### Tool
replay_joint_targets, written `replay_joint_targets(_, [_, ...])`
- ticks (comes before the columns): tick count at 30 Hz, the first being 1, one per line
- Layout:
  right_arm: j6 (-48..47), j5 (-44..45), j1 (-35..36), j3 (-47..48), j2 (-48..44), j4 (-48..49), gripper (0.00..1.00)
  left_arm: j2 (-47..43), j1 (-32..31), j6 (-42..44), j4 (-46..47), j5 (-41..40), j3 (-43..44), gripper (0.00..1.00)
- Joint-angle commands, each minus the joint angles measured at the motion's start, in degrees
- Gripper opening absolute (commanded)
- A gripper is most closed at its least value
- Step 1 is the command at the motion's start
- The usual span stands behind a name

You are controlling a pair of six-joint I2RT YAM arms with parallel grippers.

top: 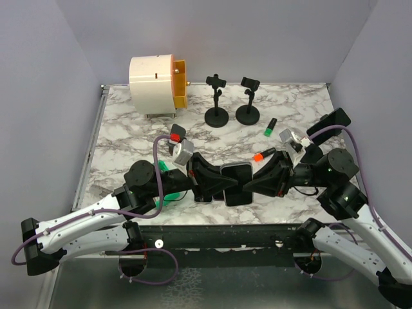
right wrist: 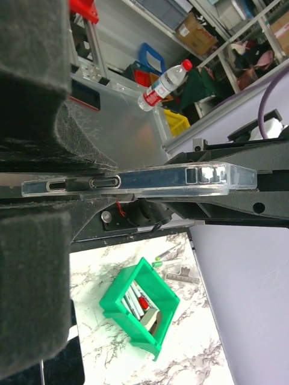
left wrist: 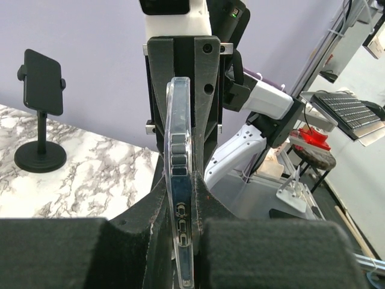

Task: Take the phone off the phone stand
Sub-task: Remove the phone from the phone stand, then place the phone at the center of the board.

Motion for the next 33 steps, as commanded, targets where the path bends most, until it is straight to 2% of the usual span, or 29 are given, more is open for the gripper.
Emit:
replay_joint_targets(1, [1.98, 1.72, -0.08, -1.18, -0.81, 1.96, 0.00, -1.98, -0.22, 0.47, 3.75, -1.81, 0.83, 0.14])
replay_joint_targets(3, [2.15, 2.32, -0.07, -1.37, -0.91, 2.72, 0.00, -2.55, -0.22, 0.44, 3.75, -2.33, 0.28, 0.18])
replay_joint_targets(4, [2.25, 2.78, -0.09, -1.46, -1.02, 3.38, 0.00, -2.85, -0.22, 0.44, 3.75, -2.61, 0.06, 0.23])
replay_joint_targets(9, [1.46, 8.04, -0.02, -1.50, -1.91, 2.53, 0.00, -5.76, -0.22, 1.32, 3.66, -6.47, -2.58, 0.73])
replay_joint_targets(12, [0.15, 12.93, -0.09, -2.03, -1.76, 0.56, 0.00, -9.04, -0.29, 2.07, 3.66, -13.30, -6.11, 0.95])
replay_joint_targets(13, [-0.17, 14.65, -0.09, -2.31, -1.38, 0.37, 0.00, -10.41, -0.25, 2.26, 3.59, -15.72, -7.33, 0.98])
replay_joint_targets(18, [-1.86, 26.36, -0.05, -3.19, 3.71, -3.92, 0.00, -16.68, -0.24, 6.22, 0.89, -29.23, -12.56, 0.99])
replay_joint_targets(24, [-1.22, 35.84, -0.09, -6.86, 12.01, -7.41, 0.00, -17.38, -0.22, 14.76, -9.58, -42.52, -10.59, 0.99])
replay_joint_targets(27, [-0.21, 38.44, -0.08, -9.04, 14.12, -8.71, 0.00, -15.68, -0.25, 18.04, -12.70, -46.62, -8.75, 0.99])
replay_joint_targets(33, [2.10, 41.83, -0.74, -10.41, 18.53, -13.33, 0.00, -11.42, -0.22, 22.15, -12.75, -50.21, -7.63, 0.99])
